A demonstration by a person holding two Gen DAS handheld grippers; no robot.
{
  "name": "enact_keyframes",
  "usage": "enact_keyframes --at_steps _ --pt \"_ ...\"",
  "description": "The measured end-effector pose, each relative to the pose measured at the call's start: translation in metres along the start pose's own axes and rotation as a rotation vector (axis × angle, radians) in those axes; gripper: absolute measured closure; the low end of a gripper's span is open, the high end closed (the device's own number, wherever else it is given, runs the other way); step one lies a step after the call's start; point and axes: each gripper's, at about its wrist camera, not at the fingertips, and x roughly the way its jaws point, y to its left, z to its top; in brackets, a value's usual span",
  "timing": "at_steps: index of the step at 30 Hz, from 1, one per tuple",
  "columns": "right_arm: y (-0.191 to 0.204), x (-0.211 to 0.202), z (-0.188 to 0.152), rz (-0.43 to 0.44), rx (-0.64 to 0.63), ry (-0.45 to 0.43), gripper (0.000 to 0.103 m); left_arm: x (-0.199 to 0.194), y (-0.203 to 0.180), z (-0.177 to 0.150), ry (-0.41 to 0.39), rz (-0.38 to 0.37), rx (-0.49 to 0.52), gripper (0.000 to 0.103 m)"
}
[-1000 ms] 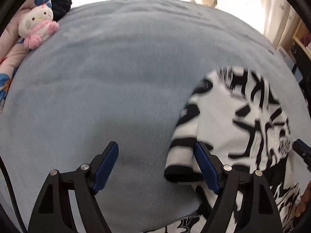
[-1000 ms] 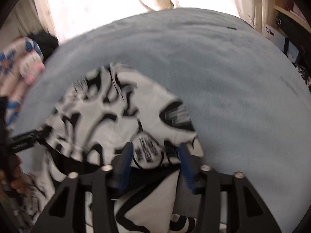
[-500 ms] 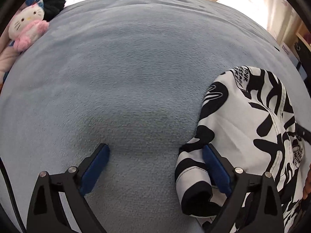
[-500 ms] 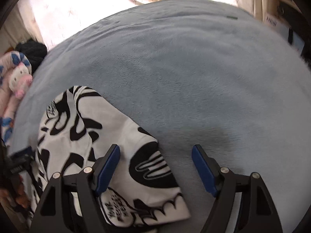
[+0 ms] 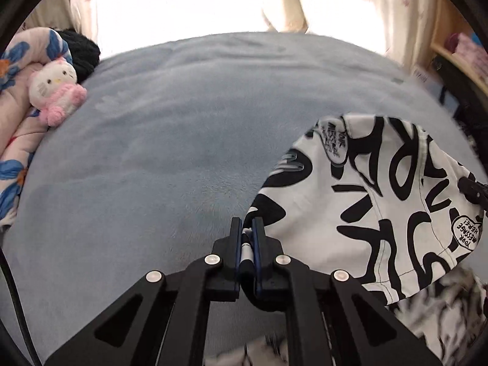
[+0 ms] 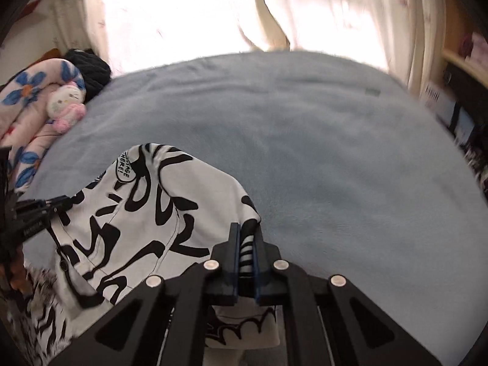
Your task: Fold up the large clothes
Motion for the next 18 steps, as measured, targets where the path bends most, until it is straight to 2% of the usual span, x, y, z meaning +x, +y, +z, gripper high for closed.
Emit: enact_keyframes --at_steps 3,5,6,7,8,9,10,11,15,18 --pt "0.009 -0.068 -0.019 -0.007 -0.049 -0.162 0.098 -0.052 0.014 -0.02 -0.087 -0.059 -0.006 0.099" --pt "0.019 -0.117 -0.043 -0.025 -0.099 -0.291 0.097 -0.086 0.028 -0.042 -0.149 -0.12 -0.018 0.098" --pt "0.026 -0.144 -0.062 -0.064 -0.129 -0.353 0.097 -0.107 0.038 -0.061 -0.184 -0.152 -0.027 0.097" --pt "0.03 -0.161 -0.08 -0.096 -0.147 -0.385 0.093 -0.117 0.045 -0.074 -0.198 -0.16 -0.027 0.095" --pt "0.035 -0.178 -0.103 -0.149 -0.169 -0.399 0.084 -0.13 0.053 -0.093 -0.203 -0.167 -0.018 0.095" --pt "0.037 -0.186 -0.119 -0.184 -0.18 -0.39 0.077 -0.14 0.059 -0.115 -0.192 -0.16 -0.005 0.094" --pt "0.036 -0.193 -0.135 -0.197 -0.181 -0.371 0.061 -0.146 0.062 -0.134 -0.165 -0.144 0.002 0.092" --pt "0.034 -0.198 -0.151 -0.197 -0.174 -0.34 0.051 -0.149 0.068 -0.149 -0.136 -0.138 0.003 0.092" --pt "0.02 -0.21 -0.199 -0.155 -0.058 -0.157 0.05 -0.153 0.101 -0.208 0.056 -0.172 -0.096 0.092" --pt "0.015 -0.227 -0.215 -0.046 0.089 -0.07 0.05 -0.166 0.113 -0.227 0.122 -0.221 -0.168 0.09"
